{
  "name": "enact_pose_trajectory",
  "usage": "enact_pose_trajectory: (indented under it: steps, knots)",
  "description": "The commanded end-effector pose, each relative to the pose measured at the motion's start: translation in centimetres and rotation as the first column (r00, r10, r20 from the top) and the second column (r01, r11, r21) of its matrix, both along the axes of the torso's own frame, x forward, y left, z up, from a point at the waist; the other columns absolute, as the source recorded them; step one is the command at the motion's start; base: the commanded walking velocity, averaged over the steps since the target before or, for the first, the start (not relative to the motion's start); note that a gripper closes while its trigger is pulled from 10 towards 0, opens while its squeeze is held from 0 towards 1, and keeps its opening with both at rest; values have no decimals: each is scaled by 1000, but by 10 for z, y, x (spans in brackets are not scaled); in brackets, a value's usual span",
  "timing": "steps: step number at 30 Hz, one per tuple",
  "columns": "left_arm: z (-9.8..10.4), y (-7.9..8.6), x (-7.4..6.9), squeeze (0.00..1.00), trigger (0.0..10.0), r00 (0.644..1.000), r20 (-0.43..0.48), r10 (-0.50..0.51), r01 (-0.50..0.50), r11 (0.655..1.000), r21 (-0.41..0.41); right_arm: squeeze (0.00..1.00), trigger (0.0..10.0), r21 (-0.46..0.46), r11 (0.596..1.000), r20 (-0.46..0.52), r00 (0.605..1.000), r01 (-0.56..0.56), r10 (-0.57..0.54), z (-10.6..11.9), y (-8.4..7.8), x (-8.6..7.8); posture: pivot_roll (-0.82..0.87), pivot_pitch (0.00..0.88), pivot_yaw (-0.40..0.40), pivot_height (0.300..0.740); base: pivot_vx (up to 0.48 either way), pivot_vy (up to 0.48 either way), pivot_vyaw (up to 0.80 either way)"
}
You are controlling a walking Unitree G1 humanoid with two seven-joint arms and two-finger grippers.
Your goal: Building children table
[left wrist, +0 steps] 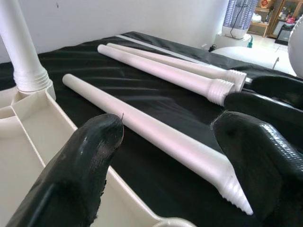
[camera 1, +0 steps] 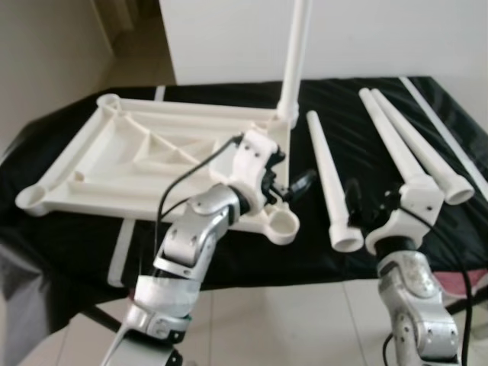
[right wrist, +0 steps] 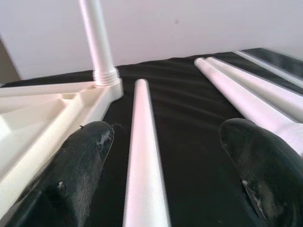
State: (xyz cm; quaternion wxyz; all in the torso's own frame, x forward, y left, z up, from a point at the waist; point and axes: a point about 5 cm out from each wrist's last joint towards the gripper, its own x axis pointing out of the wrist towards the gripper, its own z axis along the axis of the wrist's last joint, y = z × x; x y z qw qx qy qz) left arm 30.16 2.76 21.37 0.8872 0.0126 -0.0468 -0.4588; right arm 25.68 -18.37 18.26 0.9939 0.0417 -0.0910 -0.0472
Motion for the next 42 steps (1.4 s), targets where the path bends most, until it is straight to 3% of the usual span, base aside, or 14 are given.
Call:
enact_pose_trajectory:
  steps: [1, 5, 7, 11, 18, 28, 30, 31, 32, 42]
  knots:
    - [-3, -6, -22, 0, 10000, 950, -2, -314, 313, 949, 29, 0, 10000, 31, 1000, -26, 1000, -6, 6, -4, -7, 8, -95, 11, 37, 740, 0, 0, 0]
    - [-4, -5, -27, 0, 10000, 935, -12, -355, 355, 934, 30, 0, 10000, 42, 999, -33, 999, -7, 9, -4, -10, 13, -92, 12, 36, 740, 0, 0, 0]
    - [-5, -1, -38, 0, 10000, 901, -41, -433, 434, 900, 38, 0, 10000, 32, 999, -117, 993, -14, 18, -12, -13, 28, -74, 23, 28, 740, 0, 0, 0]
    - [-6, 3, -43, 0, 10000, 872, -58, -487, 490, 870, 63, 0, 10000, 53, 998, -170, 984, -40, 48, -16, -15, 42, -64, 37, 25, 740, 0, 0, 0]
    - [-6, 6, -53, 0, 10000, 852, -92, -516, 524, 846, 103, 0, 10000, 76, 995, -241, 967, -61, 78, -12, -17, 58, -60, 78, 27, 740, 0, 0, 0]
    - [-2, 3, -63, 0, 10000, 845, -115, -523, 532, 843, 77, 0, 10000, 37, 995, -393, 914, -94, 101, -3, -12, 78, -61, 131, 20, 740, 0, 0, 0]
    - [-3, 1, -64, 0, 10000, 849, -126, -514, 524, 849, 68, 0, 10000, 95, 995, -497, 865, -24, 68, 1, -14, 89, -61, 146, 6, 740, 0, 0, 0]
    - [-3, 1, -64, 0, 10000, 849, -126, -514, 524, 849, 68, 0, 10000, 95, 995, -497, 865, -24, 68, 1, -14, 89, -61, 146, 6, 740, 0, 0, 0]
    - [-4, 0, -65, 0, 10000, 853, -138, -503, 513, 856, 54, 0, 10000, 120, 992, -534, 839, -43, 101, 4, -10, 94, -62, 149, 0, 740, 0, 0, 0]
    - [-3, -6, -73, 0, 10000, 846, -161, -509, 518, 855, 23, 0, 10000, 220, 970, -572, 792, -101, 212, 18, 6, 105, -56, 152, -22, 740, 0, 0, 0]
